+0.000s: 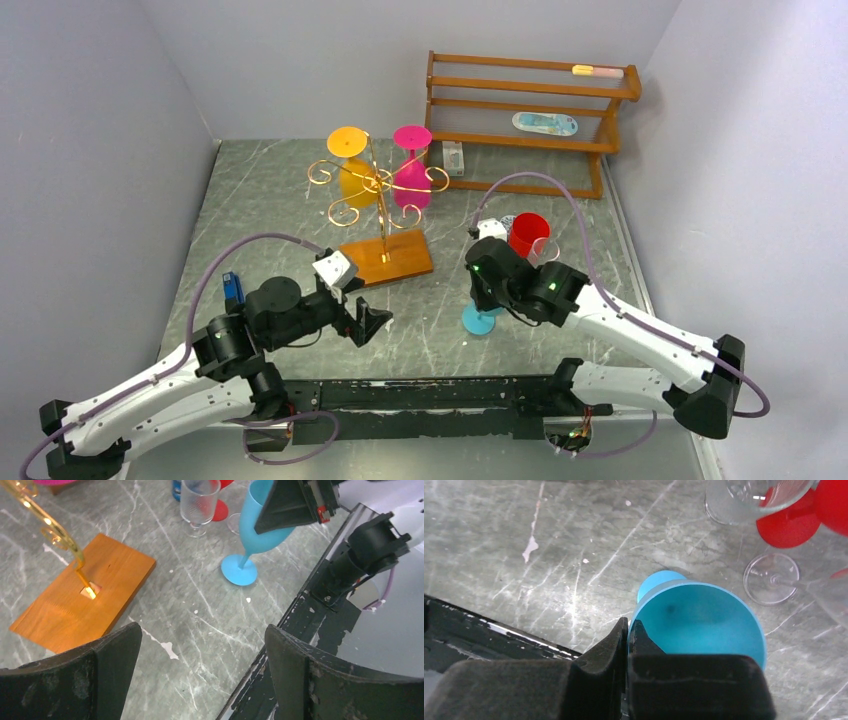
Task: Take the wine glass off the wine glass rack
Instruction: Place the wine glass at the center of the board.
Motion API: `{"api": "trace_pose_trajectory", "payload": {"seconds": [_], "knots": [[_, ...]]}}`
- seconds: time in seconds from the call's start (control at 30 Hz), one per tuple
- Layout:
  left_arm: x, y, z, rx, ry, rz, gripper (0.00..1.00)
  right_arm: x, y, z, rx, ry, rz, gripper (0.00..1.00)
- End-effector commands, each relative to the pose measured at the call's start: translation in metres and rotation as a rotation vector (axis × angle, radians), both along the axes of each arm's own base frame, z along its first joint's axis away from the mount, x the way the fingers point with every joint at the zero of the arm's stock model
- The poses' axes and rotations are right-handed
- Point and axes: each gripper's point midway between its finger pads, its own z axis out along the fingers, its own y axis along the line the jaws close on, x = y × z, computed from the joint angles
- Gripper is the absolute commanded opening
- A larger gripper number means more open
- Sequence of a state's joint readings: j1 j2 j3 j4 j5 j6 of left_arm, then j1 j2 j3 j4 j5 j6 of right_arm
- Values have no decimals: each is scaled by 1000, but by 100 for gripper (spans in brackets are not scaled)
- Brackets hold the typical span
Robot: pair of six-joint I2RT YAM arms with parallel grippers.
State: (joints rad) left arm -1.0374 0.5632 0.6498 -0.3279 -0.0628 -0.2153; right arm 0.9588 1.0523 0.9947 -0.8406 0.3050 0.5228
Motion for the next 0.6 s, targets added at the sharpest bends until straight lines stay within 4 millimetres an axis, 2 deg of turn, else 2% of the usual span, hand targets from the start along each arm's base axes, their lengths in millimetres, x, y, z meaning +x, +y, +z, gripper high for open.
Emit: {"api": "trace_pose_trajectory", "payload": {"seconds": [0.0, 0.13, 0.3, 0.4, 0.47, 0.57], "knots": [[11, 16, 3, 13, 29, 117, 97, 15, 5, 0, 86, -68, -115, 0], [14, 23, 5, -3, 30, 162, 97, 23, 1, 8, 102, -125, -146, 0], [21, 34, 5, -15, 34, 240, 98, 31, -5, 0, 18, -130, -175, 0], [31, 54, -12, 15, 75, 380, 100, 34, -5, -16, -31, -114, -186, 0], [33, 62, -19, 26, 95, 430, 100, 36, -5, -15, -61, -109, -182, 0], [36, 74, -27, 29, 130, 513, 100, 41, -16, -17, -134, -129, -218, 0]]}}
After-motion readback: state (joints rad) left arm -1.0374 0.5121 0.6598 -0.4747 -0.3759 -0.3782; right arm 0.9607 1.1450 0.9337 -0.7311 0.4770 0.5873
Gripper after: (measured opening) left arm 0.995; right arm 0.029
